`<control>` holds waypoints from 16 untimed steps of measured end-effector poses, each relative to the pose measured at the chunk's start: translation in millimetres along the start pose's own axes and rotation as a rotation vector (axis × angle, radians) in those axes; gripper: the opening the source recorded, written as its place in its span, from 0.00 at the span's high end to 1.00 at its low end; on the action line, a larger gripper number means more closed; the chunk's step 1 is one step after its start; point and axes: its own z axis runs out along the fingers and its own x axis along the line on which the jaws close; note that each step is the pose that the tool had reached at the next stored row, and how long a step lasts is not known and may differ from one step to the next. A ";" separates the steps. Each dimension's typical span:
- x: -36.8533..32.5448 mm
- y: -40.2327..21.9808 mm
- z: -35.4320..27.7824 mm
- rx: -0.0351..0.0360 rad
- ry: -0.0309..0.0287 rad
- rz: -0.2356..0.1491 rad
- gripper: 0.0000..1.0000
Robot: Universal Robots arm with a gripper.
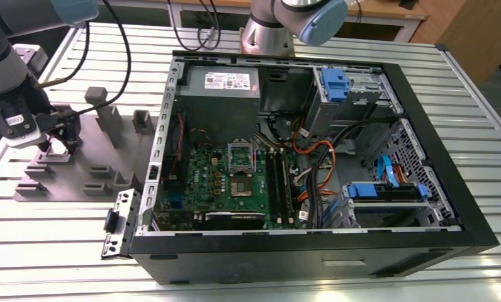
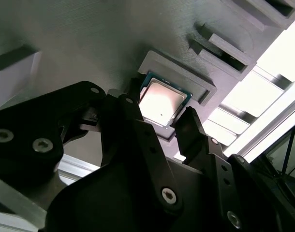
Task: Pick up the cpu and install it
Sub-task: 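Pick up the cpu and move it towards the insertion slot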
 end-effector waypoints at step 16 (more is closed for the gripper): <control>0.3 0.2 -2.2 -0.0002 0.0013 0.002 0.45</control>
